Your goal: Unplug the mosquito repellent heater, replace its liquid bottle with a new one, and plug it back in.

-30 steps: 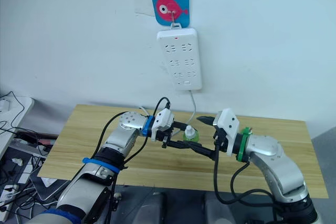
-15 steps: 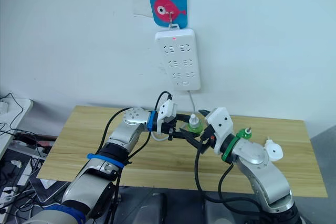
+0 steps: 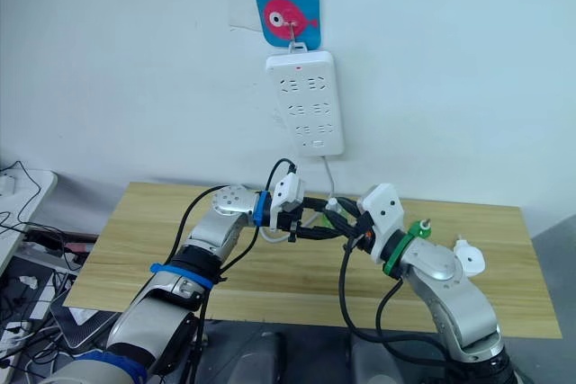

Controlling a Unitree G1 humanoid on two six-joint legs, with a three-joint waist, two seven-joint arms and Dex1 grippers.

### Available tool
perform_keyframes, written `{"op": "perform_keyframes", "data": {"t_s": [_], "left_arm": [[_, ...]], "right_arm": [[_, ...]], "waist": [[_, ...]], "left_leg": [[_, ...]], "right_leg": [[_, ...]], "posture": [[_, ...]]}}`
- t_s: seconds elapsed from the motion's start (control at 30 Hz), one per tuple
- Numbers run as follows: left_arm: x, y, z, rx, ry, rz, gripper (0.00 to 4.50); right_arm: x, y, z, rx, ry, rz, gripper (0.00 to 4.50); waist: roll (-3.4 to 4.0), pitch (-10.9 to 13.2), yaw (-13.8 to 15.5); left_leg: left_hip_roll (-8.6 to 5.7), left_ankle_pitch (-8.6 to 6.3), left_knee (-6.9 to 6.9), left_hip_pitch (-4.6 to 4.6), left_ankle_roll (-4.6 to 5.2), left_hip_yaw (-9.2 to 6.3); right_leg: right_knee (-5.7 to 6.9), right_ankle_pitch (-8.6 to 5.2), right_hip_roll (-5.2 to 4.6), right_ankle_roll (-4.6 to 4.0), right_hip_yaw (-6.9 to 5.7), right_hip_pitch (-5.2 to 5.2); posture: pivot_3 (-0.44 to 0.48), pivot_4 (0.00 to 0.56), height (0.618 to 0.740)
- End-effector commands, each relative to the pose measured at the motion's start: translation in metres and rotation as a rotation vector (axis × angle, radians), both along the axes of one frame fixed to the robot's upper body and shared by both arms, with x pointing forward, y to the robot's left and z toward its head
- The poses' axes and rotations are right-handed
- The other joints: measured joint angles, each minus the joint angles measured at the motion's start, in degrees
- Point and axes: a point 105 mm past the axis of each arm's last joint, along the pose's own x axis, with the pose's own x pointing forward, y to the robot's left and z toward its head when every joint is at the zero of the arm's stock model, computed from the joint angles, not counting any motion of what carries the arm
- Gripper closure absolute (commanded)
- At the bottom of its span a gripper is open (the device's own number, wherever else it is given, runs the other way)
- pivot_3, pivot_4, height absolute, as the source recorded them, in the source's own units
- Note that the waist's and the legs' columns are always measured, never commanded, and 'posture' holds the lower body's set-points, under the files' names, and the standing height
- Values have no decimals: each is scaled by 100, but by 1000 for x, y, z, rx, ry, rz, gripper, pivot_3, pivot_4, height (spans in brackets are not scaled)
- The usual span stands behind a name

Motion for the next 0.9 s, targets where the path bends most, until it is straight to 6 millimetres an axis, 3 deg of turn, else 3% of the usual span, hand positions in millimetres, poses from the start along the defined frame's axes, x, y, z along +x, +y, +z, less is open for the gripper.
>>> {"op": "perform_keyframes", "data": {"t_s": [0.03, 0.23, 0.4, 0.57, 0.7, 0.8, 0.9], "left_arm": [[4, -1, 15, -34, -46, -3, 2237], [4, -2, 15, -36, -49, -6, 2237], [5, -2, 16, -39, -49, -3, 2237], [4, -3, 16, -38, -48, -9, 2237], [4, -3, 16, -38, -50, -13, 2237], [4, -5, 16, -38, -50, -18, 2237], [3, -6, 16, -38, -54, -28, 2237]], "right_arm": [[0, -2, 4, 8, -17, 8, 3525], [-1, 2, 5, 6, -23, 18, 3525], [-1, 6, 2, 0, -18, 15, 1888], [1, 9, 1, 1, -20, 1, 1888], [7, -1, -1, 6, -22, -14, 1888], [7, -3, -5, 13, -14, -8, 2423], [6, -4, -8, 13, -9, -2, 3429]], "waist": [[0, 0, 0], [0, 0, 0], [0, 0, 1], [0, 0, 1], [0, 0, 0], [0, 0, 0], [0, -1, -1]], "left_leg": [[0, 0, 0, 0, 0, -1], [0, 0, 0, 0, 0, 0], [0, 0, 1, 0, 0, 0], [0, 0, 1, 0, 0, 0], [0, 0, 1, 0, 0, 0], [-1, 0, 1, 0, 0, 0], [0, 0, 0, 0, 1, -1]], "right_leg": [[0, 0, 0, 0, 0, 0], [0, 0, 0, 0, 0, 0], [1, 0, 0, 0, 0, 0], [1, 0, 0, 0, 0, 0], [1, 0, 0, 0, 0, 0], [0, 0, 0, 0, 0, 0], [1, 0, 0, -1, -1, 0]], "posture": [[-36, 177, 740], [-34, 178, 740], [-33, 181, 740], [-36, 182, 740], [-36, 182, 740], [-36, 182, 740], [-45, 180, 740]]}}
